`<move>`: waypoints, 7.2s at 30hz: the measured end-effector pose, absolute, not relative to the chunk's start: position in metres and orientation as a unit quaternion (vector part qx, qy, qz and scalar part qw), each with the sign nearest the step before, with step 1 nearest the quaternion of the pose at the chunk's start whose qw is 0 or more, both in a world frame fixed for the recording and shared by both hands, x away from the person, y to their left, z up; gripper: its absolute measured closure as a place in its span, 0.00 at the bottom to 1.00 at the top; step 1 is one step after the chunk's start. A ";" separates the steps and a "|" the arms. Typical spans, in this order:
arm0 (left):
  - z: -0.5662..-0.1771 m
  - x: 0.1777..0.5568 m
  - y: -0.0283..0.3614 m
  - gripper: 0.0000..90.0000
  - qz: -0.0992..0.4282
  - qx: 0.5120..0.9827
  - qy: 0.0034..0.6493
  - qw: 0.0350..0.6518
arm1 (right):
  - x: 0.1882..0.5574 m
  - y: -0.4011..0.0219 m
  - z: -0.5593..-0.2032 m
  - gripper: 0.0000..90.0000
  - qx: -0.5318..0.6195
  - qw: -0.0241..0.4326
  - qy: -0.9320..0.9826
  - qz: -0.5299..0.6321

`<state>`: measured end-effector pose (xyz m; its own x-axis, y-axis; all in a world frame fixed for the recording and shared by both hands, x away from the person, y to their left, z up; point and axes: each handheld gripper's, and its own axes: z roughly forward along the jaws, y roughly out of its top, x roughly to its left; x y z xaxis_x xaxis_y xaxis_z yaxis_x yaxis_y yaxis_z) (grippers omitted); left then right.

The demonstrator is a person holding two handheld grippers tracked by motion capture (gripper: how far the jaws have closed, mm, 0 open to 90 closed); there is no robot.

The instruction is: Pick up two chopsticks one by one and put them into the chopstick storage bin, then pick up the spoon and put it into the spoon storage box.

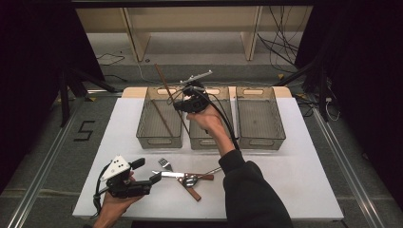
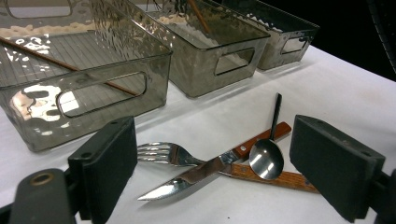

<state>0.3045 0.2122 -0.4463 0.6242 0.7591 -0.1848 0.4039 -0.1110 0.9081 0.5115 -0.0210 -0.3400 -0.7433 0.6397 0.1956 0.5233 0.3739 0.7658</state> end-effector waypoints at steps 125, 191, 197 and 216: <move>-0.447 0.305 0.213 0.16 0.168 0.729 0.401 0.529 | 0.424 -0.106 -0.380 0.26 0.206 0.045 0.911 0.353; -0.447 0.306 0.212 0.16 0.169 0.730 0.399 0.529 | 0.416 -0.105 -0.440 0.52 0.076 0.055 0.986 0.141; -0.447 0.306 0.212 0.16 0.170 0.730 0.399 0.528 | 0.417 -0.100 -0.448 0.56 0.064 0.052 0.989 0.119; -0.447 0.306 0.211 0.16 0.170 0.731 0.399 0.528 | 0.416 -0.094 -0.457 0.69 0.030 0.061 0.993 0.097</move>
<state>0.3060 0.2112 -0.4470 0.6248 0.7614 -0.1730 0.4033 -0.1249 0.9065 0.4164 -0.0944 -0.4572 -0.9908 0.0715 -0.1152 0.0478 0.9792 0.1970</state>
